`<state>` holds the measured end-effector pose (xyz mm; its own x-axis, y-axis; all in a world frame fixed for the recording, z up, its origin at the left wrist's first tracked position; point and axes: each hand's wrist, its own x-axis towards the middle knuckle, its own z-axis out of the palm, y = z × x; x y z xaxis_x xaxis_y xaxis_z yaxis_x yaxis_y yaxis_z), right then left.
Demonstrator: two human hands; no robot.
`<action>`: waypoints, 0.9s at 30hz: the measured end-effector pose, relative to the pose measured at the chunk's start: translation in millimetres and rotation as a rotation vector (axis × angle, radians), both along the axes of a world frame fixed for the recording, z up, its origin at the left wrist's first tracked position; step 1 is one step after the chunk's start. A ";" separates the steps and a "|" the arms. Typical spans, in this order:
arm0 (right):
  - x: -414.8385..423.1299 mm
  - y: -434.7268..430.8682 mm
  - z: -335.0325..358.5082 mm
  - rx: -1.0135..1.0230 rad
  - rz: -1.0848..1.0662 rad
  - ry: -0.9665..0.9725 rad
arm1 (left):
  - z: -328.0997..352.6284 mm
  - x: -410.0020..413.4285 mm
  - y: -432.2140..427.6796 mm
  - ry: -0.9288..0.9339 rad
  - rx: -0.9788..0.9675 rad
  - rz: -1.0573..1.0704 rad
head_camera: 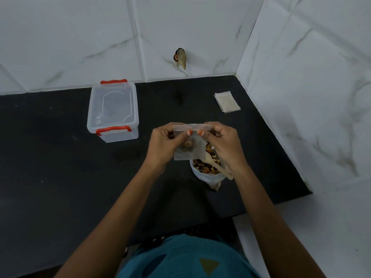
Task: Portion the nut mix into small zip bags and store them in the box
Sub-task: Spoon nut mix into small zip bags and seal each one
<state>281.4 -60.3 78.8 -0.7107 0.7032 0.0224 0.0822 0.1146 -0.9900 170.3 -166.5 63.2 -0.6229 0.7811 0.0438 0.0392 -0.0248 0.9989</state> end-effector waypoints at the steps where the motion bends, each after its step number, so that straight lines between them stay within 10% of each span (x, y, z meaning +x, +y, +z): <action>1: -0.5 -0.1 -0.6 -0.004 -0.002 -0.003 | -0.7 0.0 0.0 0.009 -0.003 0.009; 12: -12.9 -9.5 -5.6 0.172 -0.013 -0.083 | -0.3 3.9 -1.0 -0.023 -0.013 0.017; 27: -1.8 -7.5 -5.5 -0.081 -0.129 -0.034 | 0.9 4.7 -2.4 -0.011 0.010 0.049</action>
<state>279.6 -67.9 73.3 -0.6134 0.7874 -0.0608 0.1250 0.0208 -0.9919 174.9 -168.9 64.1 -0.6606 0.7495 0.0444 0.0293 -0.0333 0.9990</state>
